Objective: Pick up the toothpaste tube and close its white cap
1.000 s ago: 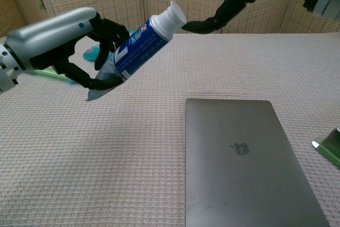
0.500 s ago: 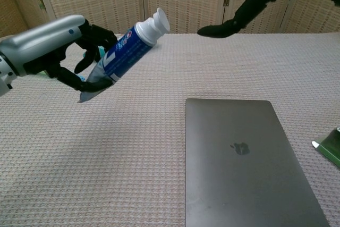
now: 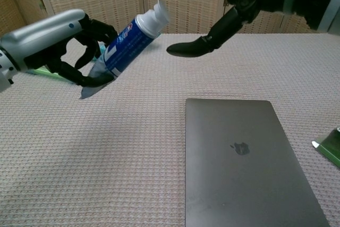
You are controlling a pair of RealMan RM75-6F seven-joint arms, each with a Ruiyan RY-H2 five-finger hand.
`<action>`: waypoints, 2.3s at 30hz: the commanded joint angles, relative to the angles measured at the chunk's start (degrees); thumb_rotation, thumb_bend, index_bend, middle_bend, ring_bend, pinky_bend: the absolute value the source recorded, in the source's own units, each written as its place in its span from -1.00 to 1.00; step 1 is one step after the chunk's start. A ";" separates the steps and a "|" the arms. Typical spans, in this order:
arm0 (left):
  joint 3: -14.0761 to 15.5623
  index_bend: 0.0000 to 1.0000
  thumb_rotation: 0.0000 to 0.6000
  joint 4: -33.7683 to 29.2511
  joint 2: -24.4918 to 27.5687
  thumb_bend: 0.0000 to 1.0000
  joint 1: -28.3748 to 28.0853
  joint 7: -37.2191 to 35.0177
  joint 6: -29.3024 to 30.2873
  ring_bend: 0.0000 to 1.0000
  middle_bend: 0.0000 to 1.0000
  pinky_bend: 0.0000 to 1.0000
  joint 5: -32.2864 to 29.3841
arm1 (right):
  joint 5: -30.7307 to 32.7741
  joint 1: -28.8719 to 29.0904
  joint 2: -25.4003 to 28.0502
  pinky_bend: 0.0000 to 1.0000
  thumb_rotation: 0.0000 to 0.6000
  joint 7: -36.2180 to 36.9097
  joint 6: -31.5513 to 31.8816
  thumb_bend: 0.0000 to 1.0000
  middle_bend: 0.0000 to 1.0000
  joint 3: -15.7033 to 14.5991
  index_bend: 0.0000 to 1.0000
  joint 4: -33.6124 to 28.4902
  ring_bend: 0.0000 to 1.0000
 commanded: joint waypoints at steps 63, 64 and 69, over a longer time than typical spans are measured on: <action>-1.40 0.68 1.00 -4.18 0.41 0.59 -0.09 8.93 -1.32 0.59 0.85 -0.14 -4.52 | 4.12 6.12 -9.23 -1.00 0.17 4.88 0.45 -0.32 -1.00 1.73 -1.00 5.93 -1.00; -1.31 0.68 1.00 -4.06 0.41 0.59 -0.03 8.96 -1.34 0.59 0.85 -0.14 -4.55 | 3.84 5.68 -8.75 -1.00 0.17 5.30 1.23 -0.32 -1.00 1.82 -1.00 5.67 -1.00; -0.72 0.66 1.00 -2.04 0.31 0.59 0.45 10.22 -1.51 0.57 0.85 -0.14 -5.20 | 2.31 3.40 -5.67 -1.00 0.17 6.88 4.50 -0.32 -1.00 1.77 -1.00 4.74 -1.00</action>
